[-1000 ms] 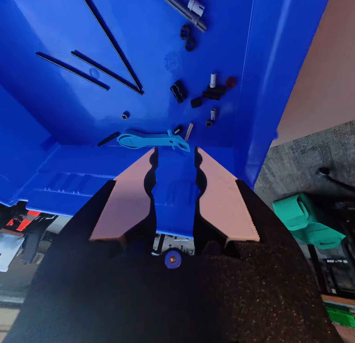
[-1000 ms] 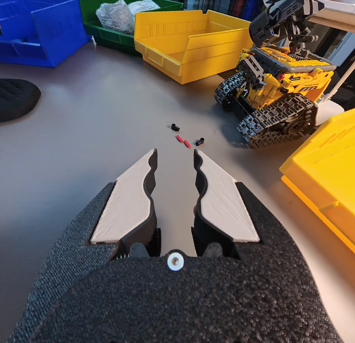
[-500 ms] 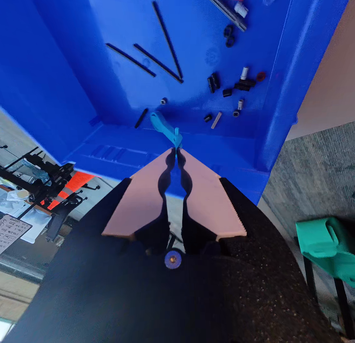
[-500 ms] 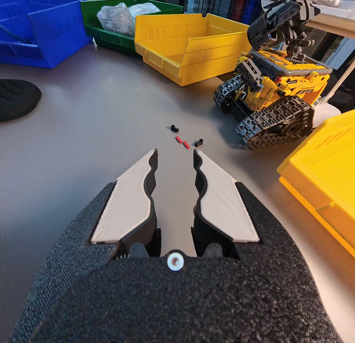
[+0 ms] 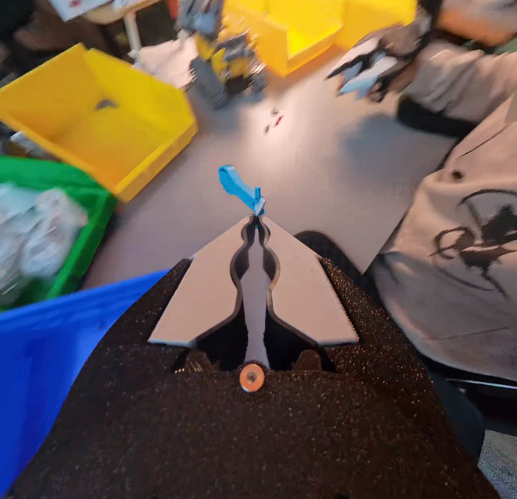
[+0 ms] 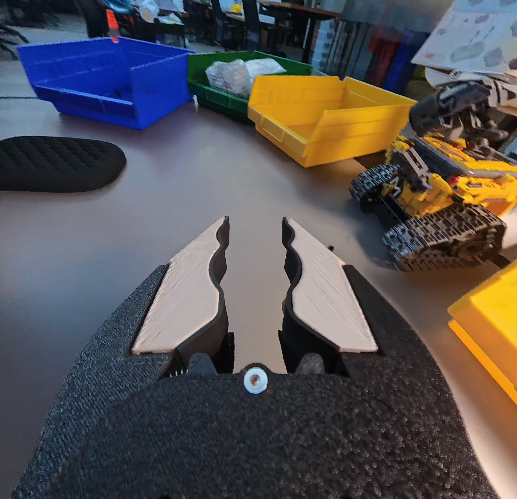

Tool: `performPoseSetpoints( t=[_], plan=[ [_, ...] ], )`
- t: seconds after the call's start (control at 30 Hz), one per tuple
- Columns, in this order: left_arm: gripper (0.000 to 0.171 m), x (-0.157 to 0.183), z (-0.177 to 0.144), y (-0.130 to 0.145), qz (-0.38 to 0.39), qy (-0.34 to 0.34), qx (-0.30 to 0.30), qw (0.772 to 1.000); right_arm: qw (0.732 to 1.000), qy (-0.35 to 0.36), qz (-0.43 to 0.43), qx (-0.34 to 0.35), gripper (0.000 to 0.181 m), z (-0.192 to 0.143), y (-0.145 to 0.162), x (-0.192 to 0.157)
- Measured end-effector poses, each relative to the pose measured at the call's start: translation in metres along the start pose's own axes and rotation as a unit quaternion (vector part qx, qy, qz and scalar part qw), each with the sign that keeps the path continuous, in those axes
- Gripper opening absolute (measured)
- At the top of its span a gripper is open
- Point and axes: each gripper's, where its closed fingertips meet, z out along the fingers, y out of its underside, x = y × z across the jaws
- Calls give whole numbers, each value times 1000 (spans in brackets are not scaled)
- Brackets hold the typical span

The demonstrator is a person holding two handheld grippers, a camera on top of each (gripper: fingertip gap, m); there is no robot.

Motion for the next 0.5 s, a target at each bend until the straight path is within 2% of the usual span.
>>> performPoseSetpoints(
  t=[0.1, 0.23, 0.3, 0.37, 0.4, 0.5],
  plan=[
    [0, 41, 44, -21, 3, 125, 89, 988, 997, -71, -16, 38, 39, 8, -24, -36],
    [0, 90, 100, -49, -14, 289, 211, 934, 972, -201, 65, 105, 44, 10, -60, -84],
    [0, 108, 128, -58, -22, 347, 243, 906, 961, -229, 95, 127, 48, 10, -70, -93],
    [0, 122, 155, -63, -23, 386, 246, 889, 951, -247, 111, 146, 50, 8, -78, -99],
    [0, 128, 166, -65, -24, 403, 246, 881, 947, -254, 121, 154, 47, 7, -82, -100],
    [0, 136, 186, -70, -29, 431, 246, 868, 940, -260, 138, 174, 12, 1, -87, -97]
  ],
)
